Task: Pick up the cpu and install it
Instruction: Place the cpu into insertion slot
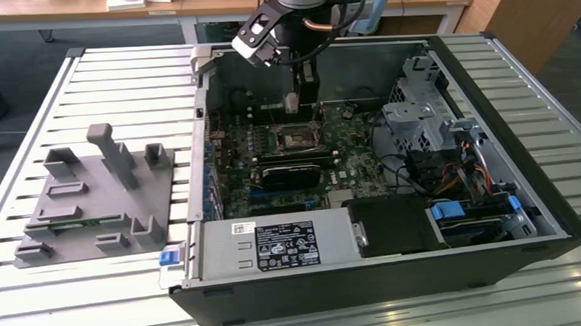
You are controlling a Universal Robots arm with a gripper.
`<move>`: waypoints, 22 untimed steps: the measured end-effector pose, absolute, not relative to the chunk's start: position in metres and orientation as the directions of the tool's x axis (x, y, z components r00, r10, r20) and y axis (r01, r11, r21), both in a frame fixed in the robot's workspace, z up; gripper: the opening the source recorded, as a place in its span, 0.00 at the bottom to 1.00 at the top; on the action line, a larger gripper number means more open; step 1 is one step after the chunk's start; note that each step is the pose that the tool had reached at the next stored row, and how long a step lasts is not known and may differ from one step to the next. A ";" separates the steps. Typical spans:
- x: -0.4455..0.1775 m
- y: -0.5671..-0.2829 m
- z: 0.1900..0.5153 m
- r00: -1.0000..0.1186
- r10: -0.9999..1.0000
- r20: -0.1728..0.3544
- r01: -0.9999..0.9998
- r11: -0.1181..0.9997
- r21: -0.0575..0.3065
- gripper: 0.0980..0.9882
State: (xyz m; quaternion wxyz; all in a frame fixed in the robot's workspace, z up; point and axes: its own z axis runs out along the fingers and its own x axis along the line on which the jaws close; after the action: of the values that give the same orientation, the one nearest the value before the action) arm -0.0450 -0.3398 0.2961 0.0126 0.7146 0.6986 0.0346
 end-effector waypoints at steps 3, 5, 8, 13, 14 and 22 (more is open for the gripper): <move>-0.045 -0.339 0.291 0.015 0.999 0.031 0.998 -0.017 0.066 0.48; -0.045 -0.339 0.287 0.011 1.000 0.029 0.998 -0.013 0.066 0.48; -0.045 -0.339 0.282 0.011 1.000 0.022 0.998 -0.012 0.067 0.48; -0.045 -0.338 0.275 0.010 1.000 0.015 0.998 -0.011 0.067 0.48; -0.045 -0.338 0.275 0.010 1.000 0.015 0.998 -0.011 0.067 0.48; -0.045 -0.338 0.272 0.010 1.000 0.015 0.998 -0.011 0.067 0.48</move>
State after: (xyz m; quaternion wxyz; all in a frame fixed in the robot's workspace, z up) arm -0.0449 -0.3378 0.2722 0.0183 0.7104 0.7030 0.0289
